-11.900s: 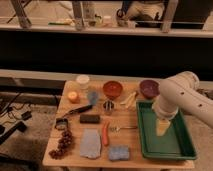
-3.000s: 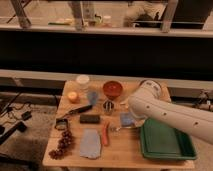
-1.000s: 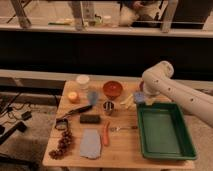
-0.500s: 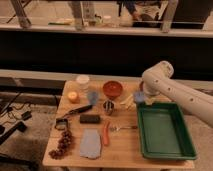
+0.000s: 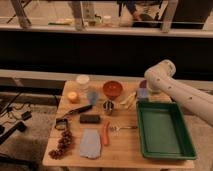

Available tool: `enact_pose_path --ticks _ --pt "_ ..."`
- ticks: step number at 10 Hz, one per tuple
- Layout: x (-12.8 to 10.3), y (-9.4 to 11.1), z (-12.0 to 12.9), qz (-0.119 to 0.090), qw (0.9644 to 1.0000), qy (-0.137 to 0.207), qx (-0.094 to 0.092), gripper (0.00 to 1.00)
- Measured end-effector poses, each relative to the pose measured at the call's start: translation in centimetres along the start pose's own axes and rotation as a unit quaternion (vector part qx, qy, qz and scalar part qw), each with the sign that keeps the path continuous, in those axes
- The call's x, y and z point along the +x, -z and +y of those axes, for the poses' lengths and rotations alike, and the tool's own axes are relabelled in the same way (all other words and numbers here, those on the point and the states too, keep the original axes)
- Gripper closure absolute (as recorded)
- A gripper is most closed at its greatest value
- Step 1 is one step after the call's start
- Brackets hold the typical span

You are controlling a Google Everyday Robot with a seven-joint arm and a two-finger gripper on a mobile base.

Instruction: Place sponge in purple bowl

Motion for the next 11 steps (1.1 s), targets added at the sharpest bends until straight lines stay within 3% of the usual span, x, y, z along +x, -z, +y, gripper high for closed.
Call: enact_pose_path --ticks 5,11 --pt "-0.4 -2.5 -3.4 -0.007 1.0000 0.005 -0.001 0.97" --pt "4.9 -5.0 -5.5 0.016 0.9997 -0.016 -0.005 0.97"
